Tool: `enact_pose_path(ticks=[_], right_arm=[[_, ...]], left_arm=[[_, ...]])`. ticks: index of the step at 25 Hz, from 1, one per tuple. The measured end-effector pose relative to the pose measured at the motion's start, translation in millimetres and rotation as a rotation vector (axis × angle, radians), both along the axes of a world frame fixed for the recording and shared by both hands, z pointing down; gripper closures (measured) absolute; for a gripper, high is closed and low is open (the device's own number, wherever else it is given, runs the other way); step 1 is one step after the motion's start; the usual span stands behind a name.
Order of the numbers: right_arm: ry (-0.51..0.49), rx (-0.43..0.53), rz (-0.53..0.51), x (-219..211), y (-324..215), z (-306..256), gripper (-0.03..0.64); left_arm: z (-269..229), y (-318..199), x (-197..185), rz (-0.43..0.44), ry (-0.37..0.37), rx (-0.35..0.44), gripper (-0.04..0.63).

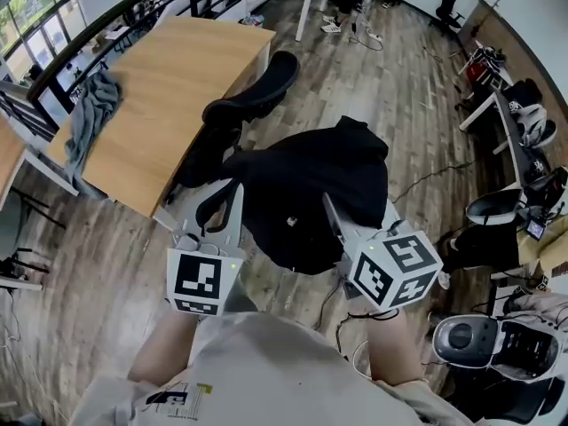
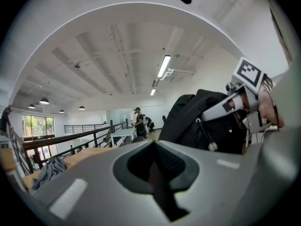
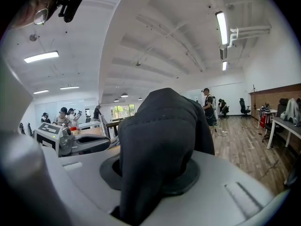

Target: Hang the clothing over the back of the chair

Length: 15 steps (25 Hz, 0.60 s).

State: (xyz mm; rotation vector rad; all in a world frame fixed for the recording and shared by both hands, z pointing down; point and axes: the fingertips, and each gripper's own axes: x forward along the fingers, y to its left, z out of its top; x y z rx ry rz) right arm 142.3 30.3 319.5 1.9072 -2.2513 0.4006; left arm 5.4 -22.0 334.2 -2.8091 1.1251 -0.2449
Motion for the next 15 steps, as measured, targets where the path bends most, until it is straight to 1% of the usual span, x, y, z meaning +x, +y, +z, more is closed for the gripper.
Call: enact_pose_path(ticks=[9,15], right_arm=[[0.004,-0.004,0.153,33,-97,-13,0.517],[0.035,-0.009,0.278,61,-130,-24,0.517]], left_arm=[[-12,-121,26,0.121,0.004,0.003,0.595],[-18,-173,49,0.217,0.009,0.000,0.595]])
